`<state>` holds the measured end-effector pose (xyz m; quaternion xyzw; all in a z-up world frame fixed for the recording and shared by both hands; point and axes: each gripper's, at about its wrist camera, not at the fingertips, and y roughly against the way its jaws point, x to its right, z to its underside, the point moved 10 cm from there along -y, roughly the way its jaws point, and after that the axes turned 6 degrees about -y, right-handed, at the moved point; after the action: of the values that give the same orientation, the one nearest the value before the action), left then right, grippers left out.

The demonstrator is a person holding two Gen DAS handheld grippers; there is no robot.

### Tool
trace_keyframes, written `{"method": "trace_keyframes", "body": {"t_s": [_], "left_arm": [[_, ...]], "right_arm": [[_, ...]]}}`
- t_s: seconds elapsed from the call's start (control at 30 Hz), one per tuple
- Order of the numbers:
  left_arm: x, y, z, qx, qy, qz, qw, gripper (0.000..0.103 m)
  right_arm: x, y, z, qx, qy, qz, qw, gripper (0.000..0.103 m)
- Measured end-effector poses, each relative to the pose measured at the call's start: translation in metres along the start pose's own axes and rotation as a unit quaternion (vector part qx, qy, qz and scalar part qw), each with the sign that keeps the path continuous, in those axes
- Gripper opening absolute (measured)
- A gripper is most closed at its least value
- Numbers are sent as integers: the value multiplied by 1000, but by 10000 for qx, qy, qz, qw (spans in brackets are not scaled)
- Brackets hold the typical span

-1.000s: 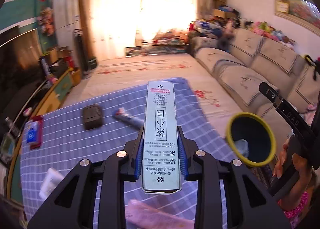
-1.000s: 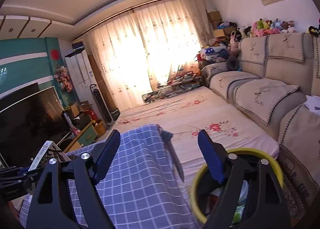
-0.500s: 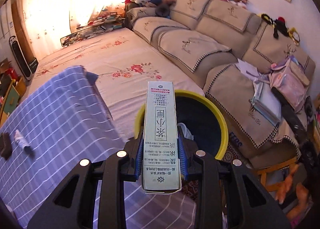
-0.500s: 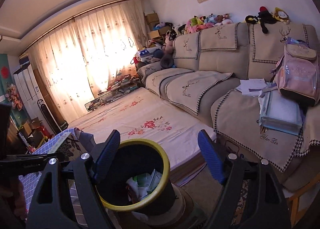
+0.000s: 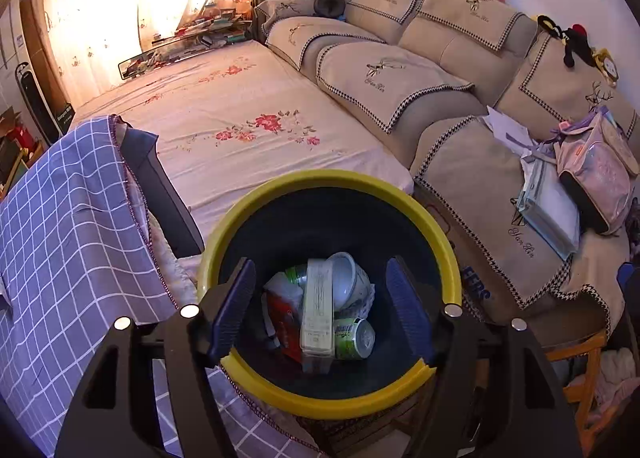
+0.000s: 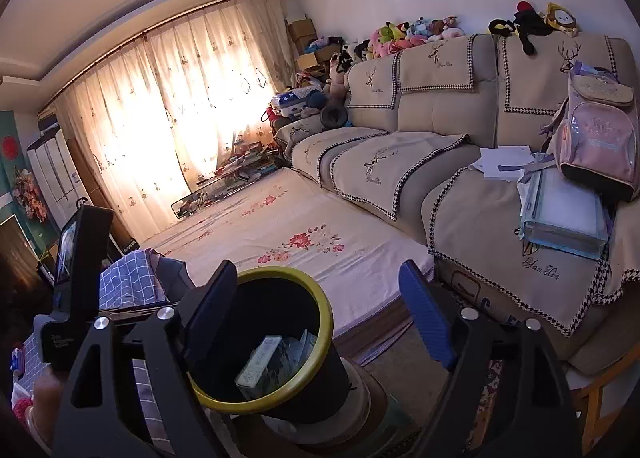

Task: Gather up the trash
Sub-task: 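Carry the tea box over the bin and open the left gripper, then reach the right gripper to the pink box and grasp it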

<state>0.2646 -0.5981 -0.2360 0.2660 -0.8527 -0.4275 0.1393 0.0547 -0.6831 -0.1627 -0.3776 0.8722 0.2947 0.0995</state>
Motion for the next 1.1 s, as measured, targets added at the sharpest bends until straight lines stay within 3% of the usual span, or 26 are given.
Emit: {"method": "trace_keyframes", "body": {"t_s": [0.17, 0.33, 0.5, 0.6, 0.73, 0.83, 1.03, 1.1], "left_arm": [[-24, 64, 4, 536, 21, 82, 9985, 76], [-84, 162, 19, 1394, 325, -16, 9897, 83], [-173, 255, 59, 2230, 741, -711, 9694, 88], [-234, 293, 100, 2444, 1039, -1314, 9551, 89], [-308, 310, 157, 2459, 1543, -1733, 9411, 90], [-352, 303, 193, 2346, 1802, -1860, 9370, 90], [-382, 287, 244, 2268, 1988, -1938, 9335, 90], [-385, 287, 252, 2256, 2061, -1989, 9312, 90]], "right_arm": [[-12, 1, 0, 5, 26, -74, 10000, 80], [-52, -5, 15, -200, 247, -430, 9986, 80], [-117, -5, 39, -486, 669, -1020, 9913, 80], [-155, -2, 58, -672, 962, -1334, 9841, 80], [-207, 6, 86, -981, 1308, -1791, 9702, 80], [-242, 15, 109, -1226, 1622, -2080, 9568, 80], [-291, 33, 157, -1770, 2255, -2613, 9217, 81], [-307, 42, 172, -1930, 2471, -2879, 9049, 81]]}}
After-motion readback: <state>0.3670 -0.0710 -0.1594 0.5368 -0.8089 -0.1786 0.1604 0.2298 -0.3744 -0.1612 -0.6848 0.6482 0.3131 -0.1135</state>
